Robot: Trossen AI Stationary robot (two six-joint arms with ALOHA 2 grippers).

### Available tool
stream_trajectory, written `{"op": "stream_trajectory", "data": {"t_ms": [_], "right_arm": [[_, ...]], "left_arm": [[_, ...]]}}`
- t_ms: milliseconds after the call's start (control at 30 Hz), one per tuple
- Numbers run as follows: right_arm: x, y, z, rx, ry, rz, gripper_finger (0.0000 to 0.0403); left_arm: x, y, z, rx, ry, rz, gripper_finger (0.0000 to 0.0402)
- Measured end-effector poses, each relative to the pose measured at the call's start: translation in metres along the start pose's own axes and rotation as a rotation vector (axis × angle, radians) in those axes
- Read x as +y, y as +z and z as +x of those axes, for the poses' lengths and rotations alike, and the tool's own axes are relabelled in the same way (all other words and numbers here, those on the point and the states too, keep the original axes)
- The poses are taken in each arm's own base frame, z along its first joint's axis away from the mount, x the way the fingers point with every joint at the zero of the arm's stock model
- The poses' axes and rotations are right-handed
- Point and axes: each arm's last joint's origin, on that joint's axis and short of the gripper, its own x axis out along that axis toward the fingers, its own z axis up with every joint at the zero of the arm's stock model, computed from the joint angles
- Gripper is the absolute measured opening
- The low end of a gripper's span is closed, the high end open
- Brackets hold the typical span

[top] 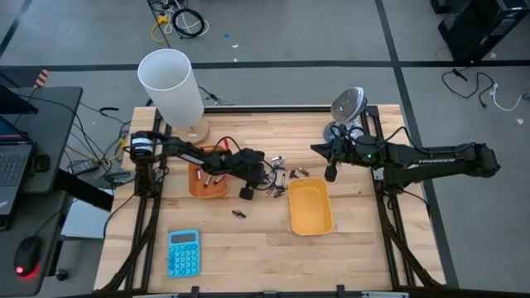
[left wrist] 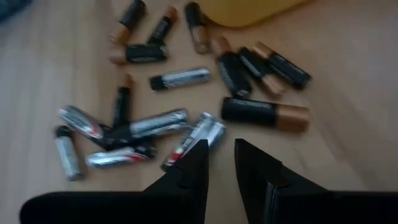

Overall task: Sort batteries
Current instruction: Put the silver battery into the orange bin

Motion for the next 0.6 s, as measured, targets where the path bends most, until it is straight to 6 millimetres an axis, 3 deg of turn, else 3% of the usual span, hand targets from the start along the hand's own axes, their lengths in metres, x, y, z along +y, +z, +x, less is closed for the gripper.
{"op": "stream_trajectory", "data": {"t_ms": [600], "right_arm": [[0.0,0.0,0.0,0.001,0.0,0.0,0.0003]], "left_arm": [[0.014,-0.015,-0.005,0.021,-0.008,0.038,0.0078]]}}
